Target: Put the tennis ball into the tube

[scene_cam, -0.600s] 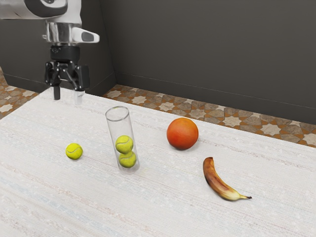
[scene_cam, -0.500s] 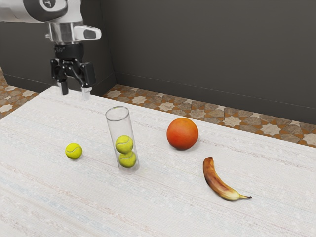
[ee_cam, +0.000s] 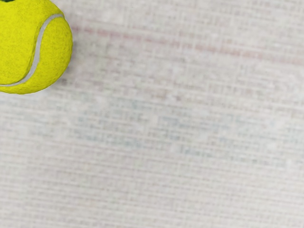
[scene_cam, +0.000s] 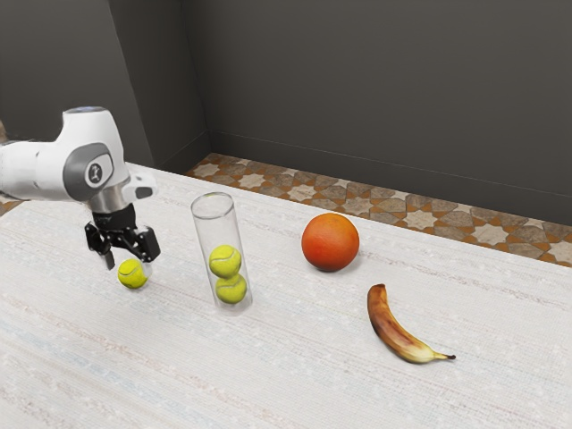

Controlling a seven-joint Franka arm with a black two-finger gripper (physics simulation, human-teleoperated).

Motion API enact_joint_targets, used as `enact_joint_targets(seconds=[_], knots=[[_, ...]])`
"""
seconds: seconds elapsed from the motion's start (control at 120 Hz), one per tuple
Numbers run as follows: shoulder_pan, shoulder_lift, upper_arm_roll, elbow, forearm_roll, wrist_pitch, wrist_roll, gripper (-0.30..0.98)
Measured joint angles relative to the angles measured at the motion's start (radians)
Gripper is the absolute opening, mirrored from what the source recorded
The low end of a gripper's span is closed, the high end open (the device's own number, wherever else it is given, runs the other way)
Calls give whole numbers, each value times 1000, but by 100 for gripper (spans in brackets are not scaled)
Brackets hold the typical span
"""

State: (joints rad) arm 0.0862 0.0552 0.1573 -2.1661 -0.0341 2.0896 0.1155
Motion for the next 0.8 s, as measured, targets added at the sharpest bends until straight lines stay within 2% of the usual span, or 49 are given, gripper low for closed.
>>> enact_joint_targets(seconds=[0.158, 0.308, 0.8], knots=[[24, 104, 31, 8, 2, 219, 10, 69], [60, 176, 32, 33, 0, 335, 21, 69], [62, 285, 34, 47, -18, 430, 42, 68]])
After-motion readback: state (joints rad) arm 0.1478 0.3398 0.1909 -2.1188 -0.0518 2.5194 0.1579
